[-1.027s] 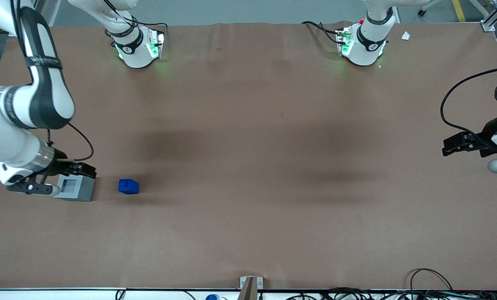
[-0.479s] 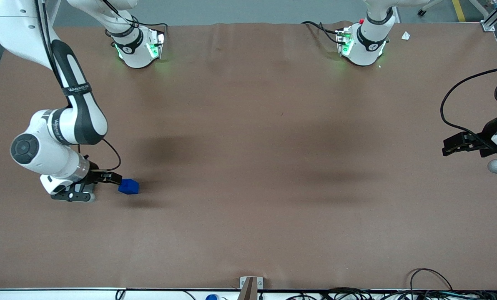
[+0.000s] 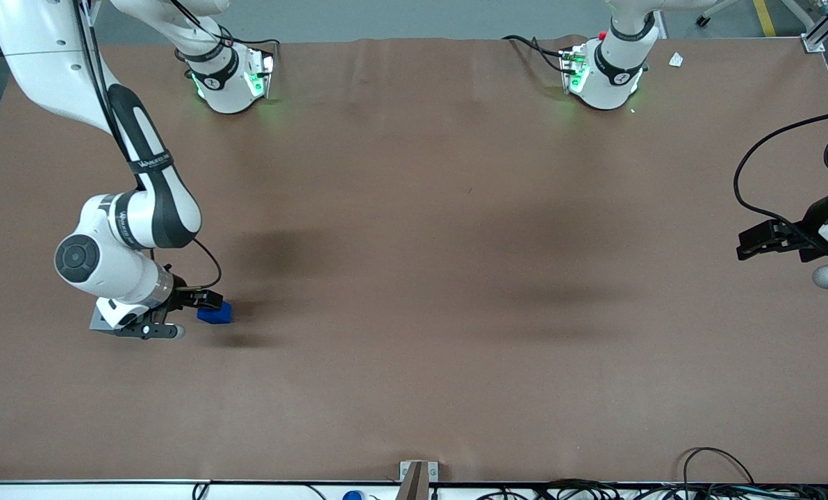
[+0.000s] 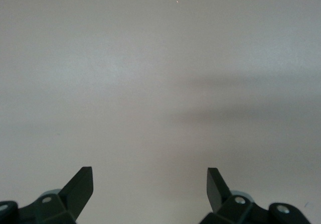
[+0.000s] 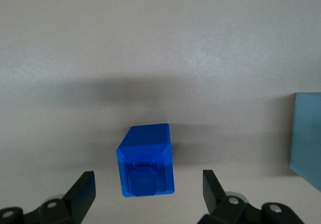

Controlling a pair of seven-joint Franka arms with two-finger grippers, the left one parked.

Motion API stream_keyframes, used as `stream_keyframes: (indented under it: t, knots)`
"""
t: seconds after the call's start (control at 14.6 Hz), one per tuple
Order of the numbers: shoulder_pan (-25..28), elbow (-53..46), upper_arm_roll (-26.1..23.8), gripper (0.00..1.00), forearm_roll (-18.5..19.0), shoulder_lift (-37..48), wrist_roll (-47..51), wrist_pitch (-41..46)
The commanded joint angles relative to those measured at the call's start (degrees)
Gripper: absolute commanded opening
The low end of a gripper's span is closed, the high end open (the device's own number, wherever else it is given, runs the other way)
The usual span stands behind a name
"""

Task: Insert blue part into gray base with right arm
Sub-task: 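Close the right gripper on the blue block and lift it, then carry the blue block over the gray base's square opening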

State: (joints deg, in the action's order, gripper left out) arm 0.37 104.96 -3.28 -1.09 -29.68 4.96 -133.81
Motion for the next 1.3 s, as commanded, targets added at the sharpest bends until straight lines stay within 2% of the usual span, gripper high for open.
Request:
stream_keyframes:
  t: [0.0, 0.21, 0.48, 0.62, 0.89, 1.03, 1.23]
  knots:
    - [0.24, 0.77, 0.11, 0.95, -0.40, -0.02, 0.49, -1.10]
    - [0.59, 0.77, 0.11, 0.91, -0.31, -1.08, 0.40, -1.62]
    - [0.59, 0.68, 0.11, 0.76, -0.31, -1.43, 0.49, -1.62]
    - [0.59, 0.77, 0.11, 0.57, -0.31, -1.52, 0.49, -1.63]
    - [0.59, 0.59, 0.03, 0.03, -0.40, -1.61, 0.58, -1.28]
    - [0.68, -0.19, 0.11, 0.00, -0.31, -1.52, 3.47, -0.49]
    - [-0.54, -6.59, 0.38, 0.00, 0.65, -0.56, 3.05, 10.72]
